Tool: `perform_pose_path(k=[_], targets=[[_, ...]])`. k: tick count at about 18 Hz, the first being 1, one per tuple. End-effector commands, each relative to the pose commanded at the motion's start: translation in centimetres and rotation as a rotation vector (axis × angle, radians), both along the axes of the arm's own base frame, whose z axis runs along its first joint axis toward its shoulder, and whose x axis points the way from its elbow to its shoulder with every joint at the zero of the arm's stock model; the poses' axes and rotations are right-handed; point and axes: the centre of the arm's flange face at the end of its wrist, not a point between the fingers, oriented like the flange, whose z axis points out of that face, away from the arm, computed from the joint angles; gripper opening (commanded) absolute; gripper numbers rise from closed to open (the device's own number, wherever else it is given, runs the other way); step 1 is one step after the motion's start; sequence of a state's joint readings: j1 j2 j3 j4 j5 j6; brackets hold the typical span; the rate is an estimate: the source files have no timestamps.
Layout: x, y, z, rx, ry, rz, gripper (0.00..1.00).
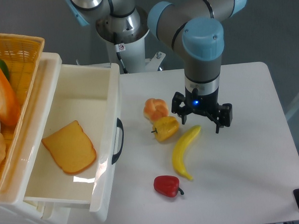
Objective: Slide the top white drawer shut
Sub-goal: 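Lower the open gripper from above the yellow pepper toward the table, then move the gripper toward the open white drawer's front panel and handle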
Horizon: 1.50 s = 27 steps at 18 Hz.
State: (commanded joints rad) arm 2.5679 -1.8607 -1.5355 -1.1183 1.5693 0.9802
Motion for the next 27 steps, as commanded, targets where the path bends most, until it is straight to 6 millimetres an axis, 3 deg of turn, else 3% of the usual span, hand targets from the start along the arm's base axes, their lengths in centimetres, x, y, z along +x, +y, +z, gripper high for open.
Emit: perform_pose_path(k=[7, 11, 18, 21, 23, 27], targets=[[-0.1, 0.7, -0.8, 0.008, -0.018, 0.1, 1.0], [-0.1, 1.1, -3.4, -0.02, -0.05, 0.103, 1.0], [0.7, 0.9, -5.0, -0.032, -0.084, 0.179, 1.0], [0.3, 1.1, -6.7, -0.032, -0.115, 0.263, 1.0], [0.8, 2.1, -8.3, -0.051, -0.134, 0.253, 1.0], [1.7, 3.4, -9.4, -0.023, -0.192, 0.267, 1.0]])
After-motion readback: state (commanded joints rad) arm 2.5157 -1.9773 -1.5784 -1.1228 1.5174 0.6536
